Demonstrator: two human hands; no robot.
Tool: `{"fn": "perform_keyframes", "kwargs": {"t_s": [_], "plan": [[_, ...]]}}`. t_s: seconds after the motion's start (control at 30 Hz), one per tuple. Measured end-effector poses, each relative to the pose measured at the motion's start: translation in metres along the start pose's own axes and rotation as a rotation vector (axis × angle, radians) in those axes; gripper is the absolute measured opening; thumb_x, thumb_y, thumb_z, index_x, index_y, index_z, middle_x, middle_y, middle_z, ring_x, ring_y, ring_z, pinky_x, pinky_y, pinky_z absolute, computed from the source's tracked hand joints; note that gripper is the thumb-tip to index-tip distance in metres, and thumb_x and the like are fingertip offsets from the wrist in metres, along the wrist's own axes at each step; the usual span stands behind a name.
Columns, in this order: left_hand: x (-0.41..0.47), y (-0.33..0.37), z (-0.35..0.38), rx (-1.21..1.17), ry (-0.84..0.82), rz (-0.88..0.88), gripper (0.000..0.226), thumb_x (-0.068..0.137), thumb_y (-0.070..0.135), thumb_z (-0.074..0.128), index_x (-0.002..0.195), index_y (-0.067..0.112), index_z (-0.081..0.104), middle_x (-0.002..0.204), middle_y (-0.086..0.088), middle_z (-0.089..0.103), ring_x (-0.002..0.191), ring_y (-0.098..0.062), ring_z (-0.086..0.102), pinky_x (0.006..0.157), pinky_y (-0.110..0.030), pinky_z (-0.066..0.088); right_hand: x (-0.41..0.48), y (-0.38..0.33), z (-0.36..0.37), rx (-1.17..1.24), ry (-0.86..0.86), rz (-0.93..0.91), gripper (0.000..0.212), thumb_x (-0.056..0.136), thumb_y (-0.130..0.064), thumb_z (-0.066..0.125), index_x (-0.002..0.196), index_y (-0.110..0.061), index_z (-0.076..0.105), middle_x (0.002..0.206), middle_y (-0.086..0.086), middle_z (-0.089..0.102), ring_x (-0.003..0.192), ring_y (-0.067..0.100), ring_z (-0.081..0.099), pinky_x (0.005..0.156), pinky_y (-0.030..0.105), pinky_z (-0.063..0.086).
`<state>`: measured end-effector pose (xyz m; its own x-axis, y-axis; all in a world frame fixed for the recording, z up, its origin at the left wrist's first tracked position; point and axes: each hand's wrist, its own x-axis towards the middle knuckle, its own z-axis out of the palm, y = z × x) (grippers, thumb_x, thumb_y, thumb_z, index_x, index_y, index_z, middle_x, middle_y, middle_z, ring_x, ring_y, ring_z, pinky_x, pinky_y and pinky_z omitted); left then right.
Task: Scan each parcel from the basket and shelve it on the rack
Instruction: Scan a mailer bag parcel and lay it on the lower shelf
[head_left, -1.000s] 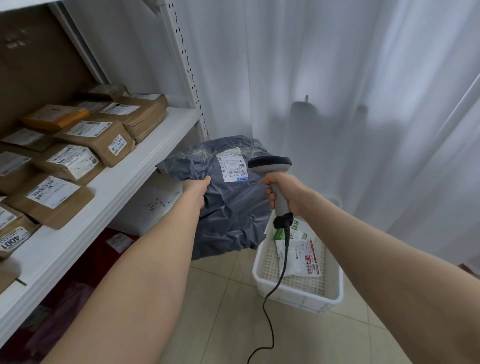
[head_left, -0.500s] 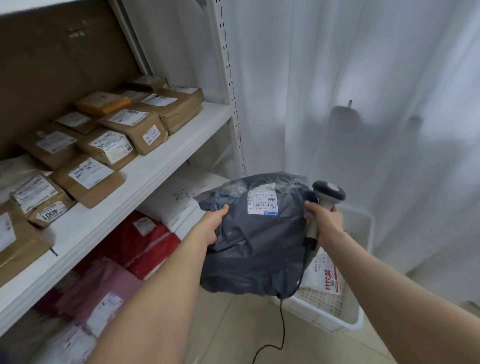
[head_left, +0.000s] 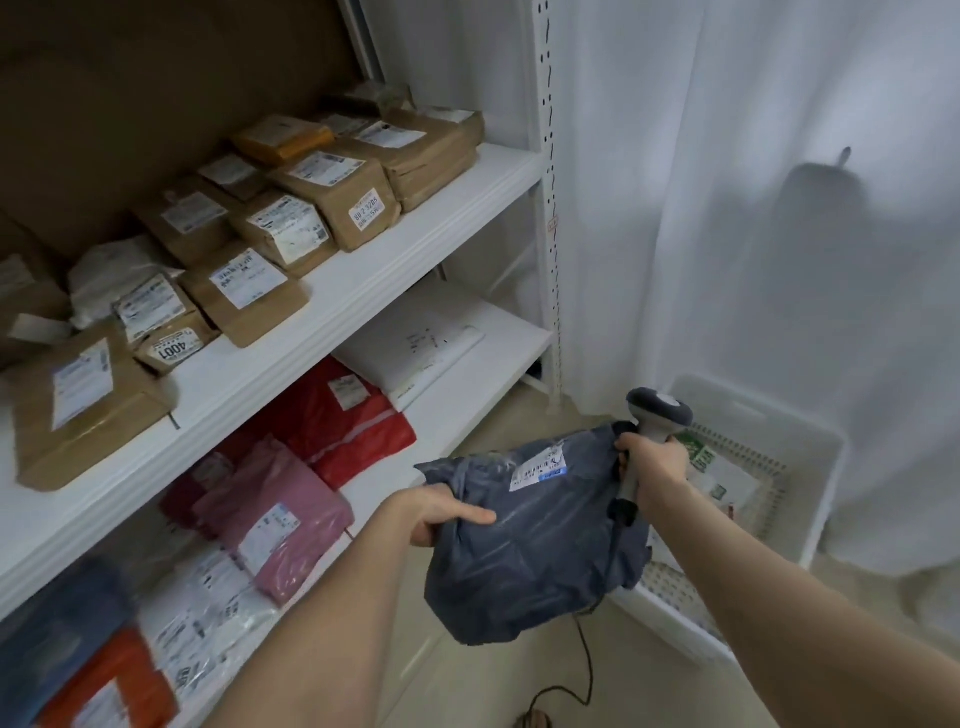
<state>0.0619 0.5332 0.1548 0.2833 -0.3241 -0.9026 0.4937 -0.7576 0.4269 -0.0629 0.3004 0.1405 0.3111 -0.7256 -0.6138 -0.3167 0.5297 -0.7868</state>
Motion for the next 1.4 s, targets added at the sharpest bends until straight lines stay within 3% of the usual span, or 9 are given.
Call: {"fn": "perform_keyframes", "kwargs": {"t_s": [0.17,0.4,0.6,0.77,0.9,1.0,1.07,1.23,1.4], "plan": [[0.014,-0.021,-0.005,-0.338,0.326,0.147,0.045,0.081,0.005,0.074,0.122,0.003,0.058,0.105,-0.014,0.069,0.091,-0.03,0.066,0.086,-0.042,0.053,0.001,0.0,0.028,0.081,-0.108,-0.02,0.017,0.079,0.003,0.065,0.09,-0.008,0.056,0.063,0.008,0.058,0.053,0.02,0.055,0.054,0.03,0.048],[0.036,-0.013,-0.04,-0.698,0.677,0.293,0.033,0.091,0.007,0.062,0.121,-0.004,0.054,0.11,-0.021,0.064,0.087,-0.028,0.06,0.086,-0.042,0.051,0.012,0.025,0.044,-0.007,-0.182,0.085,0.033,0.081,-0.004,0.068,0.11,-0.01,0.053,0.083,0.007,0.056,0.074,0.025,0.055,0.076,0.041,0.05],[0.062,-0.003,-0.07,-1.007,0.469,0.277,0.034,0.097,0.012,0.054,0.129,0.002,0.055,0.121,-0.018,0.062,0.104,-0.03,0.061,0.098,-0.047,0.046,0.018,0.069,0.068,-0.08,-0.334,0.287,0.041,0.08,-0.012,0.074,0.117,-0.011,0.056,0.096,0.013,0.057,0.085,0.03,0.056,0.086,0.046,0.05],[0.083,-0.003,-0.085,-0.974,0.342,0.202,0.02,0.099,0.013,0.048,0.107,0.003,0.063,0.087,-0.011,0.067,0.081,-0.026,0.062,0.096,-0.043,0.045,0.013,0.087,0.11,0.203,-0.462,0.393,0.044,0.075,-0.015,0.079,0.115,-0.01,0.063,0.107,0.019,0.072,0.096,0.037,0.069,0.088,0.056,0.054],[0.095,-0.009,-0.099,-0.871,0.346,0.155,0.022,0.098,0.008,0.047,0.083,0.001,0.062,0.054,-0.01,0.066,0.056,-0.022,0.064,0.073,-0.034,0.055,0.014,0.096,0.142,0.299,-0.407,0.438,0.052,0.079,-0.012,0.077,0.126,-0.012,0.054,0.09,0.008,0.07,0.075,0.021,0.071,0.06,0.035,0.056],[0.096,-0.015,-0.103,-0.832,0.321,0.136,0.019,0.098,0.01,0.049,0.091,0.001,0.063,0.067,-0.011,0.068,0.065,-0.022,0.063,0.068,-0.032,0.052,0.018,0.105,0.157,0.279,-0.386,0.444,0.058,0.08,-0.019,0.079,0.131,-0.011,0.052,0.085,0.005,0.067,0.064,0.015,0.067,0.05,0.028,0.049],[0.092,-0.016,-0.105,-0.846,0.272,0.142,0.018,0.098,0.013,0.05,0.096,0.003,0.065,0.084,-0.012,0.068,0.078,-0.025,0.061,0.075,-0.034,0.05,0.02,0.113,0.161,0.246,-0.367,0.44,0.06,0.077,-0.021,0.081,0.13,-0.01,0.055,0.089,0.008,0.068,0.067,0.02,0.066,0.057,0.033,0.055],[0.094,-0.019,-0.117,-0.9,0.237,0.175,0.027,0.1,0.018,0.046,0.085,0.006,0.065,0.064,-0.009,0.071,0.073,-0.025,0.063,0.078,-0.035,0.048,0.025,0.137,0.158,0.103,-0.217,0.448,0.067,0.071,-0.03,0.084,0.127,-0.007,0.053,0.1,0.019,0.065,0.087,0.032,0.064,0.089,0.051,0.053],[0.098,-0.029,-0.117,-0.887,0.23,0.119,0.057,0.099,0.019,0.041,0.053,0.007,0.073,0.056,-0.01,0.068,0.046,-0.021,0.066,0.059,-0.032,0.05,0.016,0.137,0.166,0.22,-0.43,0.555,0.059,0.077,-0.034,0.08,0.126,-0.011,0.058,0.122,0.017,0.065,0.112,0.038,0.063,0.098,0.059,0.047]]}}
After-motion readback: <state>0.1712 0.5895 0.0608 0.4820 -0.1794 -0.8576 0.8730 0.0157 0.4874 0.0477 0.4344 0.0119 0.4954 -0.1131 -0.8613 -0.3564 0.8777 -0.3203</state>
